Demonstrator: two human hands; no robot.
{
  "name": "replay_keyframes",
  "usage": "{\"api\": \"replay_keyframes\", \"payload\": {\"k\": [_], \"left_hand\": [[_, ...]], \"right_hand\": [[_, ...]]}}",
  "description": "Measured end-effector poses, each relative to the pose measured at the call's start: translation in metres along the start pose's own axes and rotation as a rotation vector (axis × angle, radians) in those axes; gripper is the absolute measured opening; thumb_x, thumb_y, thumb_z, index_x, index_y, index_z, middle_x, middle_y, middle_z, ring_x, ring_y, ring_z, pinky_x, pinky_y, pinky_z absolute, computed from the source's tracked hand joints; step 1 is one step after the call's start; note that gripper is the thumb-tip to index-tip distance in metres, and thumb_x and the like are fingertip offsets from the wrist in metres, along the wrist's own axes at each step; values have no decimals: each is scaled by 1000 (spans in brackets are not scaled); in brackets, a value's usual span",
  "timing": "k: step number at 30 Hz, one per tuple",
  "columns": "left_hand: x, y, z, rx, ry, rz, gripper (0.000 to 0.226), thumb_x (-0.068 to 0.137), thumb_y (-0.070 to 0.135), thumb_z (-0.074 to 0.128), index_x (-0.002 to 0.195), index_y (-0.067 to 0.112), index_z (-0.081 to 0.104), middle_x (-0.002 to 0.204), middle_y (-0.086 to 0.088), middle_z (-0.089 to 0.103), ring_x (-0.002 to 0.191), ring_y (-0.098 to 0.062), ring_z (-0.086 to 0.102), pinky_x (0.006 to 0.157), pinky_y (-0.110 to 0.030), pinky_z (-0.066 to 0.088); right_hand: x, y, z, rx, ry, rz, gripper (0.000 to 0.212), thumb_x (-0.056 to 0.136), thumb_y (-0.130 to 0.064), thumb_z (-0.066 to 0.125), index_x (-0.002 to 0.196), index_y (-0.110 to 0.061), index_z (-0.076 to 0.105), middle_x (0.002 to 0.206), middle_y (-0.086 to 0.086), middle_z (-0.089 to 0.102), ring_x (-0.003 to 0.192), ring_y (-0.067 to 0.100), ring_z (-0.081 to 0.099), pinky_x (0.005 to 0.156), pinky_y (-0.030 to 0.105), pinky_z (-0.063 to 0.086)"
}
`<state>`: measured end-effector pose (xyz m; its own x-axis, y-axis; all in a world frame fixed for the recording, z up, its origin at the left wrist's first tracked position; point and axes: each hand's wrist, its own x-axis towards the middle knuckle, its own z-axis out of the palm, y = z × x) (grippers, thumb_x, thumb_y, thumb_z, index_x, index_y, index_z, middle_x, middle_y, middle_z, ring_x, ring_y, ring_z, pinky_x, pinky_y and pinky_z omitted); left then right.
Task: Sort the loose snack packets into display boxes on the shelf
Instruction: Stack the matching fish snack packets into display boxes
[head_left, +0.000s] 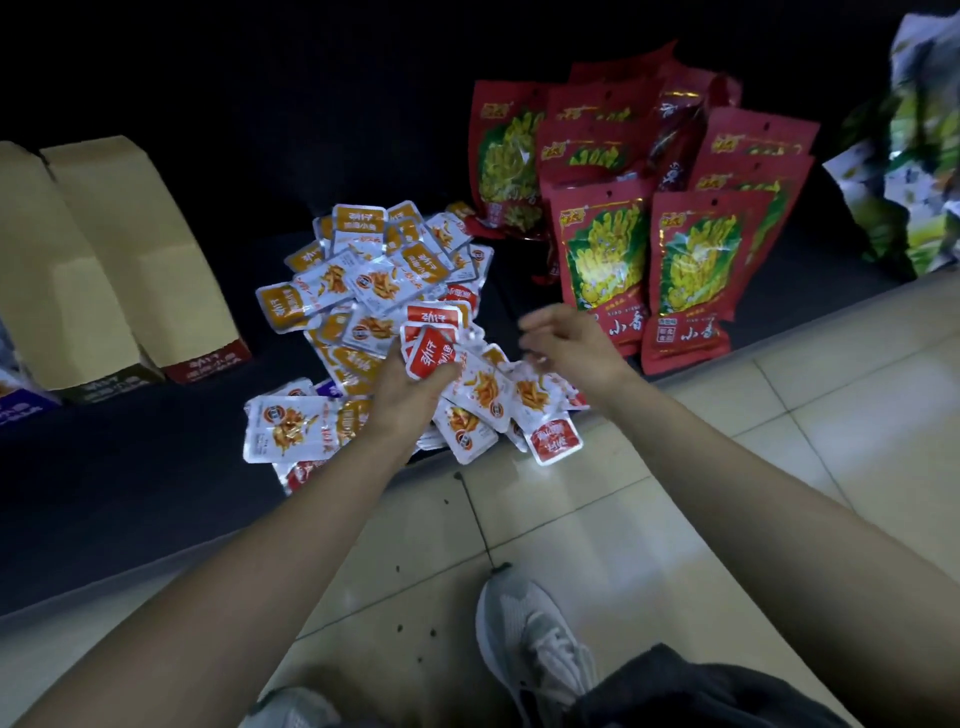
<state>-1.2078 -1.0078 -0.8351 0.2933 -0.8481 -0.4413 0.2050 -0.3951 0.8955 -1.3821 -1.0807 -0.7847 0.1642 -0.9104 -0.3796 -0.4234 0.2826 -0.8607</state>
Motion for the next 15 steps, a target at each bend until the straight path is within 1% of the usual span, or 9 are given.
{"api": "replay_keyframes", "payload": {"k": [1,2,4,5,7,8,10,12,15], "left_hand": [[2,-2,3,16,12,-11,44,86,10,71,127,9,56,115,-9,66,106,-26,63,96,-44,51],[3,-3,5,25,24,-17,44,85,10,71,127,10,56,116,-9,66,106,-26,63,96,-45,51],[5,-6,7,31,34,-24,45,84,13,73,126,13,56,116,-8,66,106,-26,63,95,-47,51],[6,-7,7,37,33,-23,46,84,14,73,127,14,56,116,-7,66,105,-26,63,94,-47,52],[6,-6,7,36,24,-27,47,84,14,73,128,15,55,116,-7,66,105,-25,63,93,-46,52],[7,-6,6,28,19,-29,46,85,13,72,128,15,55,116,-7,65,105,-25,63,92,-45,52],[6,-4,2,18,6,-21,43,86,12,71,125,16,54,112,-4,65,103,-24,63,88,-40,53],[7,-3,-6,3,5,-12,42,86,11,71,123,18,53,105,1,64,100,-21,63,80,-33,52],[9,0,-19,-11,34,1,49,86,14,72,130,14,50,108,1,64,97,-15,63,76,-29,50]], "right_hand": [[1,12,-12,-139,139,41,7,91,-3,56,92,-9,58,84,9,60,70,19,59,64,33,52],[1,27,-22,-279,252,103,12,84,-12,63,92,-6,57,87,11,62,76,24,61,68,36,53],[-6,51,-33,-345,318,336,56,69,-37,73,109,-3,53,105,10,62,93,30,61,69,40,54],[-15,56,-33,-252,267,493,67,71,-42,76,119,-6,47,111,8,58,98,29,57,67,39,52],[-27,59,-25,-48,39,701,55,83,-37,75,123,-12,47,111,7,58,98,26,57,72,40,53],[-28,59,-21,55,-29,713,50,85,-29,74,124,-11,50,111,9,62,93,25,62,71,39,56],[-23,54,-13,204,-13,664,46,85,-11,72,128,-5,53,105,13,67,82,23,67,57,34,58],[-15,46,-8,226,54,610,43,85,2,68,126,3,55,99,18,66,73,23,66,45,27,55],[-16,35,-2,190,91,591,40,84,8,67,122,9,55,86,18,65,60,22,65,41,25,52]]}}
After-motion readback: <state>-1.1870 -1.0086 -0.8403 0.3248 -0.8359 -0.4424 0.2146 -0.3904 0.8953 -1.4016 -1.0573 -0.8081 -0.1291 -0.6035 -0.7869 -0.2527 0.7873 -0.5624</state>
